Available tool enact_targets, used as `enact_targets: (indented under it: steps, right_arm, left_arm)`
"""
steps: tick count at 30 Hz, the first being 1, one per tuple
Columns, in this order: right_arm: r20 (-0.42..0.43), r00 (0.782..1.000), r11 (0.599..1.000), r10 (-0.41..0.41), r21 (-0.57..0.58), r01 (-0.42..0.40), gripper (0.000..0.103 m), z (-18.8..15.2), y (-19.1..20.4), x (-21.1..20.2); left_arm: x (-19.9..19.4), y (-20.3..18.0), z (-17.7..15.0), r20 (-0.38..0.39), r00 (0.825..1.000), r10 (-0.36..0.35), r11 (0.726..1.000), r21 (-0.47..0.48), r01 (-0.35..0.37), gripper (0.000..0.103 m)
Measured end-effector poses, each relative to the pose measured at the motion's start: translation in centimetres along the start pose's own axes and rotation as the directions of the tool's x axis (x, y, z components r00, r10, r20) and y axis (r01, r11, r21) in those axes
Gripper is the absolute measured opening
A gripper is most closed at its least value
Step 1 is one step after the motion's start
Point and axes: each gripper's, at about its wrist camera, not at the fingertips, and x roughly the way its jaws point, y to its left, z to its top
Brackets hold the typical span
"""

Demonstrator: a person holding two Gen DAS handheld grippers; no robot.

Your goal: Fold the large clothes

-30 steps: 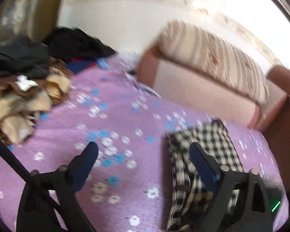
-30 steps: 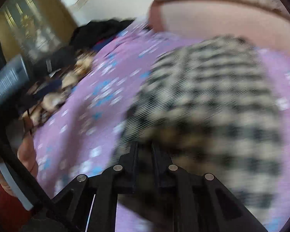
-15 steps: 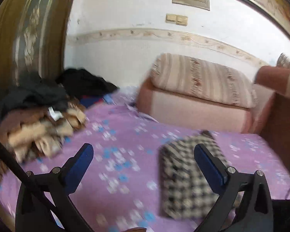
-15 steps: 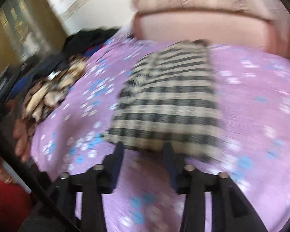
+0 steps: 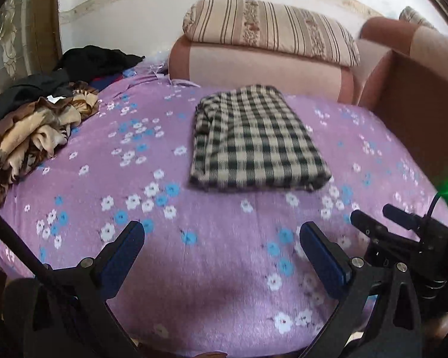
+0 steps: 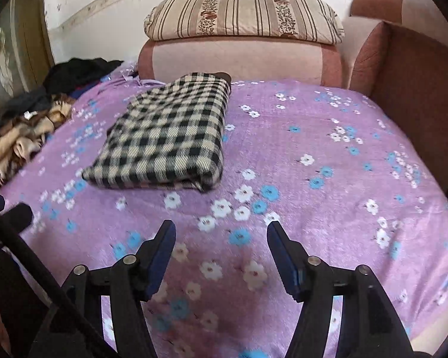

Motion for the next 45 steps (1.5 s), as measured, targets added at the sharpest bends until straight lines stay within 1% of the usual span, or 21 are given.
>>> enact_targets:
  steps: [3,5,9,13,18,27,37,45]
  right_arm:
    - [0.008,1.000,1.000,-0.017,-0.005,0.017,0.069,-0.4,0.3,-0.3]
    - [0.027,0.999,1.000,-0.028,-0.009,0.028,0.071,-0.4,0.5,-0.7]
    - [0.048,0.998,0.999,-0.044,-0.020,0.045,0.072,-0.4,1.0,-1.1]
    - [0.024,0.999,0.999,-0.046,-0.016,0.047,0.073,-0.5,1.1,-0.6]
    - [0.000,0.997,0.997,-0.074,-0.012,0.074,0.074,-0.7,1.2,0.1]
    - [-0.050,0.993,0.994,-0.106,-0.011,0.106,0.074,-1.0,1.1,1.6]
    - [-0.070,0.990,0.992,-0.125,-0.040,0.122,0.075,-1.3,2.0,2.6]
    - [-0.079,0.988,0.990,-0.134,-0.042,0.131,0.075,-1.4,2.1,3.1]
  left_arm:
    - [0.0,-0.5,-0.6,-0.011,1.000,0.019,1.000,0.009,-0.019,0.103]
    - [-0.1,-0.8,-1.0,-0.014,0.999,0.030,0.999,0.017,-0.030,0.103]
    - [0.1,-0.8,-0.9,-0.032,0.999,0.039,0.999,0.033,-0.038,0.103]
    - [0.4,-0.9,-1.2,-0.043,0.998,0.045,0.998,0.047,-0.043,0.103]
    - [1.3,-0.9,-1.6,-0.067,0.997,0.040,0.998,0.048,-0.037,0.103]
    - [3.1,-0.2,-2.5,-0.122,0.992,0.014,0.999,0.032,-0.011,0.103]
    - [4.2,0.4,-2.8,-0.138,0.990,0.010,1.000,0.012,-0.008,0.103]
    - [4.6,0.6,-2.9,-0.134,0.991,0.011,1.000,0.017,-0.008,0.103]
